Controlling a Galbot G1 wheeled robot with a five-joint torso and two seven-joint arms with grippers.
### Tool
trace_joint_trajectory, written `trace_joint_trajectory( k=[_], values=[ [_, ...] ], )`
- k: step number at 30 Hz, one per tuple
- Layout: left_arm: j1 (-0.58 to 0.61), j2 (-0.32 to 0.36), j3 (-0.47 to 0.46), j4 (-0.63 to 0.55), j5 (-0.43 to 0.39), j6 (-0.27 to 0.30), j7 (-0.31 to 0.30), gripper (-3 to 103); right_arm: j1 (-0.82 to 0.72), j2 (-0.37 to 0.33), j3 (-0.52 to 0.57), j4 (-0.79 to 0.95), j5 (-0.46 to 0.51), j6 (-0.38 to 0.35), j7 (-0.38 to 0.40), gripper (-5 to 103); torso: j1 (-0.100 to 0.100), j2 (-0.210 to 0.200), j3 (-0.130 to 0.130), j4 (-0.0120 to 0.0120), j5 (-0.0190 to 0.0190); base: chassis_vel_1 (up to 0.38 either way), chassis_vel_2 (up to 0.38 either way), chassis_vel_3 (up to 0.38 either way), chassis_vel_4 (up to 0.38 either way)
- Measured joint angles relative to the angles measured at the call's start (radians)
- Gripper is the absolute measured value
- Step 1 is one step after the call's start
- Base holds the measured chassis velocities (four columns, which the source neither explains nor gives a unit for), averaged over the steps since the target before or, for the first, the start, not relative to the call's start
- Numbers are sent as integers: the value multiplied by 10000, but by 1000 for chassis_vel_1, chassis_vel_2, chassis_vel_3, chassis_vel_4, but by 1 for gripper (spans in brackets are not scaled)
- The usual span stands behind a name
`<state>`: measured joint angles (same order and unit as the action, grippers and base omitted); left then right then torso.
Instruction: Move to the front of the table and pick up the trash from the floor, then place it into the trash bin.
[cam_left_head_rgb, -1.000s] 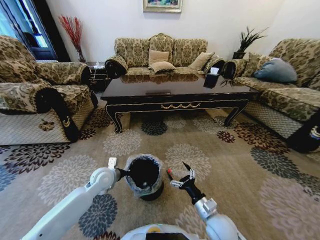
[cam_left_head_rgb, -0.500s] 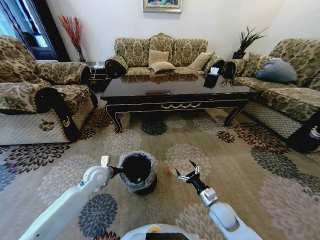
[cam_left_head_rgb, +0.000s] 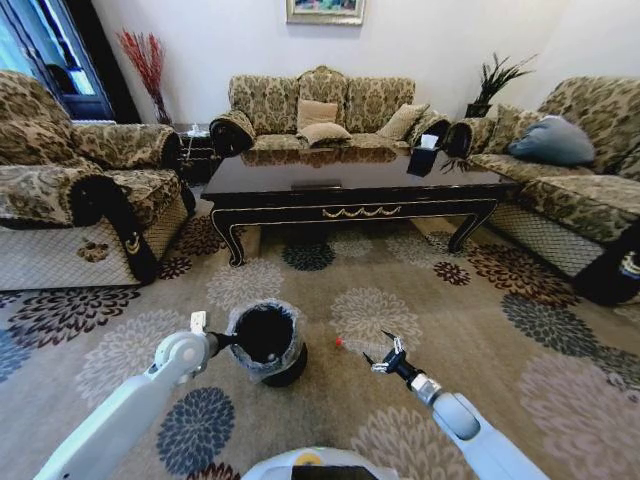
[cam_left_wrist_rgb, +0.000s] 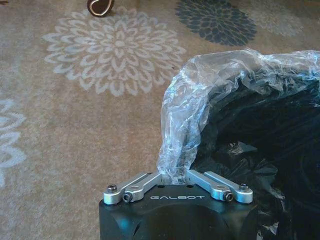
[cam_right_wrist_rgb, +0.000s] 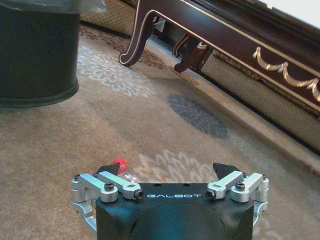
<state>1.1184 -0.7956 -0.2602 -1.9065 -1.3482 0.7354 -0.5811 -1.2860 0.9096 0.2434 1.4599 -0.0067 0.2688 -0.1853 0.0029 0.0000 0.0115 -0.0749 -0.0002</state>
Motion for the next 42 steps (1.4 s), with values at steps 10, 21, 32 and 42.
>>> trace_joint_trajectory(
  k=[10,21,32,42],
  values=[
    [676,-147,-704,-286,10,0,-187,0,1717,17,-1361,-1773,726,-37,-348,100,0,0,0,2,2,0,0,0,0],
    [1328,-274,-1418,-407,35,0,-202,0,2822,178,-2498,-3364,1025,40,-752,100,0,0,-1,1,2,0,0,0,0],
    [2033,-432,-2095,-481,51,0,-130,0,3733,531,-3091,-4960,1209,314,-858,100,0,1,-1,2,2,0,0,0,0],
    [1923,-461,-2106,-365,62,-1,-40,0,4119,761,-3396,-5595,1061,361,-620,97,0,0,-1,2,1,0,0,0,0]
  ],
)
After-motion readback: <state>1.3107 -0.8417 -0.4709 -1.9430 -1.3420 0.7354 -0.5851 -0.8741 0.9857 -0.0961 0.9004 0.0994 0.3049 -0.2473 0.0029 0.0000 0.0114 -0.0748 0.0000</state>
